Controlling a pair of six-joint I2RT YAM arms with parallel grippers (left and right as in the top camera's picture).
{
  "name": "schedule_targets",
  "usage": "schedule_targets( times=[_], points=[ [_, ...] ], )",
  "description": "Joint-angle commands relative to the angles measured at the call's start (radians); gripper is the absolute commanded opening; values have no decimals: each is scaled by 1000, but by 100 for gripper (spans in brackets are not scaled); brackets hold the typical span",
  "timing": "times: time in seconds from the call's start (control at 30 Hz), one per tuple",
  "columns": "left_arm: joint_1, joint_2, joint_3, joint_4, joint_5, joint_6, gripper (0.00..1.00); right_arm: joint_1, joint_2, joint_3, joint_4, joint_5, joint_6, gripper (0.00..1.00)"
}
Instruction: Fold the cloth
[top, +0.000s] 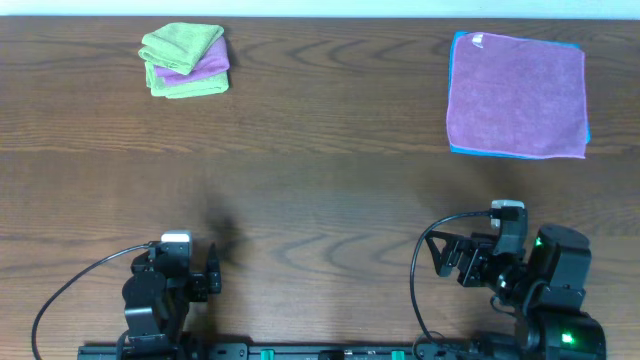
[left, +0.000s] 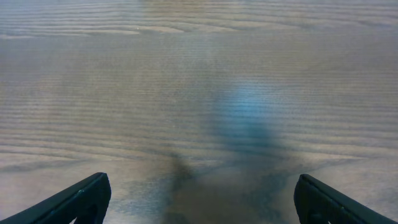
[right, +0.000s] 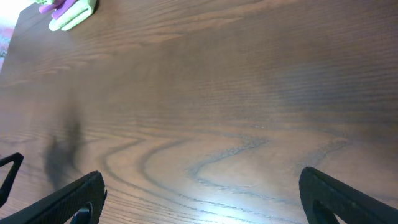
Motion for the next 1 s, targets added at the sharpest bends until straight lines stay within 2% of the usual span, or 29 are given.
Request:
schedule_targets(
  times=[0.0,0.8,0.97],
  points=[
    [-6,-11,-6,-6,12,37,95,-11,-4,-5,1,-14,11,99],
    [-6,-10,-6,-6,12,36,95,-10,-16,-5,-26,-11,11,99],
    [-6,-10,-6,-6,12,36,95,32,-107,-22,-33,158,3,99]
  ],
)
